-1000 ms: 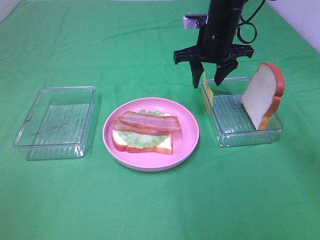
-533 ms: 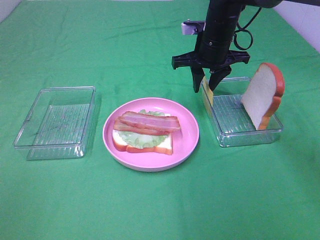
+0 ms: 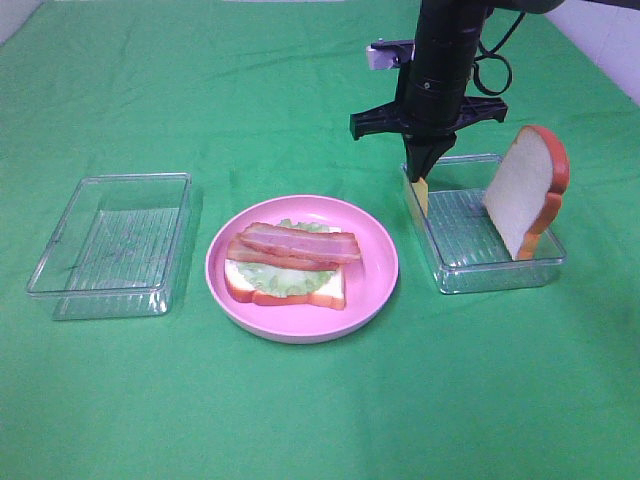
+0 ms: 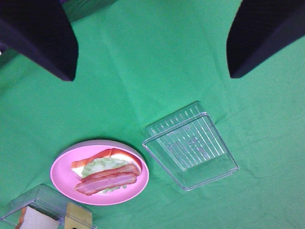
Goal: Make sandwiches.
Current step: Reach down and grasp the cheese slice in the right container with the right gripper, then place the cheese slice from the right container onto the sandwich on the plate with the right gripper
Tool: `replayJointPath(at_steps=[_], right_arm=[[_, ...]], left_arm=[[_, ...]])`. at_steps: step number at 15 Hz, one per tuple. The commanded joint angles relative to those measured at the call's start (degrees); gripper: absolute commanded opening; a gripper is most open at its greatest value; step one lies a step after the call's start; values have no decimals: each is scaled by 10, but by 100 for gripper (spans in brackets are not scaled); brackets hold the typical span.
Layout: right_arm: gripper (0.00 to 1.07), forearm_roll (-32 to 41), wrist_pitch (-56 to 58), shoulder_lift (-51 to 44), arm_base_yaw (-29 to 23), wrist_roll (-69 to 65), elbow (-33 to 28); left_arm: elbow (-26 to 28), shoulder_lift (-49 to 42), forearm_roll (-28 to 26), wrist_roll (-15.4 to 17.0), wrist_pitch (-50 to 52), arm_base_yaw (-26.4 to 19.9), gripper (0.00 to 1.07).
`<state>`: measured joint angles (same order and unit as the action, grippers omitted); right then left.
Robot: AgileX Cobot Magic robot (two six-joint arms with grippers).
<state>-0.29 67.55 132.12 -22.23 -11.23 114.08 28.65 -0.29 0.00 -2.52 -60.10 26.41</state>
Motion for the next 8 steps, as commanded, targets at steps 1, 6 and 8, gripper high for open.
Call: replayJointPath(at_steps=[1,6,8], right_arm=[[0,3,13,-37,2,6,6],[0,75,41,-102,1,72,6],[0,147,52,-111,1,112,5]], left_arm=[[-1,-12,-4,3,2,2,81],[-1,-12,-4,3,2,2,81],[-1,-12,-4,3,2,2,81]])
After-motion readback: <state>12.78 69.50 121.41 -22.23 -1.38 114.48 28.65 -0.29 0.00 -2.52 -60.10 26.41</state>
